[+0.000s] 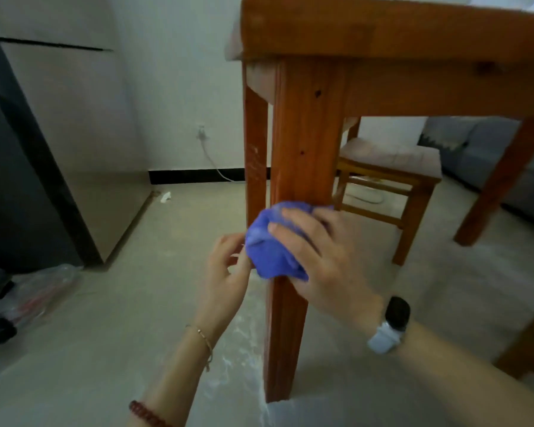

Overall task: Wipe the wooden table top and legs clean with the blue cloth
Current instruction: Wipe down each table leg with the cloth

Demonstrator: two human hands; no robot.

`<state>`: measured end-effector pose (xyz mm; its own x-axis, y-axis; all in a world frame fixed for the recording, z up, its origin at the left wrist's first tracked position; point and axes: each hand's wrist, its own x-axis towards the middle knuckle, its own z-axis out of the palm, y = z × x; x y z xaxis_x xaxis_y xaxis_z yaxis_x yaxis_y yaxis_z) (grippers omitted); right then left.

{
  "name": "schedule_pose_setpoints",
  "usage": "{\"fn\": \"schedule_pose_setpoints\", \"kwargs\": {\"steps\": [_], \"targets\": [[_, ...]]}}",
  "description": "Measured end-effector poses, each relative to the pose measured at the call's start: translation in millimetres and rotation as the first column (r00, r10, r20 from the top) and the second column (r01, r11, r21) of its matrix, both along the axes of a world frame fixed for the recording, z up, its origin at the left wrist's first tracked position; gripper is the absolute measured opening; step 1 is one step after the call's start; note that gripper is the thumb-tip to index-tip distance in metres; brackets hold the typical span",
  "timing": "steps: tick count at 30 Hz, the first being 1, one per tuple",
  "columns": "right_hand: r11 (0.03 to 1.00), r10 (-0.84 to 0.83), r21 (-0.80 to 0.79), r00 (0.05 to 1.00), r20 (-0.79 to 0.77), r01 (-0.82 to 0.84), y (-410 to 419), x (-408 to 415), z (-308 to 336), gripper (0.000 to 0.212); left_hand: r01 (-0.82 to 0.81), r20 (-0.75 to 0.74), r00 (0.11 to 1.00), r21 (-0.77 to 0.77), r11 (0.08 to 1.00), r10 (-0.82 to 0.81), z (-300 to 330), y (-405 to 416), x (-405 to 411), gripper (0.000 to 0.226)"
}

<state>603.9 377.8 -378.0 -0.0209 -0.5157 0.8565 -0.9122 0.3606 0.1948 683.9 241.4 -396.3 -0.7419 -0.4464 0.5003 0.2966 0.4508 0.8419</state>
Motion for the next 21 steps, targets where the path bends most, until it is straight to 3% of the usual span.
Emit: {"fn": "schedule_pose_setpoints", "kwargs": {"steps": [3, 5, 7, 9, 11, 14, 16, 19, 21], "targets": [[0.987, 0.03, 0.148, 0.974, 0.226, -0.065, 1.3, 15.3, -52.6, 0.05, 0.199, 0.071, 0.972, 0.257, 0.946, -0.224, -15.9, -17.4, 11.9, 0.02], [0.991, 0.078, 0.056, 0.872, 0.484, -0.12, -3.7, 29.7, -58.8, 0.051, 0.301, 0.122, 0.922, 0.368, 0.88, -0.367, -21.5, -24.4, 20.2, 0.036], [0.991, 0.129, -0.06, 0.785, 0.606, -0.116, -13.2, 43.0, -53.5, 0.049, 0.36, 0.153, 0.895, 0.31, 0.88, -0.42, -20.5, -27.9, 26.8, 0.051], [0.993, 0.115, -0.071, 0.797, 0.593, -0.091, -24.1, 51.4, -45.3, 0.047, 0.341, 0.145, 0.911, 0.258, 0.904, -0.386, -16.4, -33.2, 30.6, 0.045], [0.996, 0.091, -0.041, 0.829, 0.552, -0.082, -31.0, 54.3, -37.3, 0.046, 0.309, 0.116, 0.926, 0.312, 0.898, -0.359, -10.7, -42.1, 31.9, 0.033], [0.994, 0.033, 0.077, 0.907, 0.421, -0.073, -38.9, 54.3, -33.9, 0.045, 0.353, 0.146, 0.877, 0.452, 0.82, -0.458, -0.9, -51.5, 32.4, 0.046], [0.991, 0.044, 0.101, 0.923, 0.383, -0.089, -43.8, 54.3, -34.0, 0.041, 0.336, 0.185, 0.869, 0.46, 0.822, -0.458, 3.1, -53.8, 31.3, 0.042], [0.985, 0.038, 0.141, 0.921, 0.387, -0.1, -43.2, 54.4, -35.0, 0.028, 0.228, 0.169, 0.92, 0.503, 0.834, -0.354, -2.4, -60.3, 26.5, 0.025], [0.981, -0.035, 0.192, 0.951, 0.307, -0.026, -31.9, 50.4, -37.5, 0.033, 0.114, 0.146, 0.965, 0.518, 0.848, -0.219, -10.2, -67.4, 25.2, 0.033]]}}
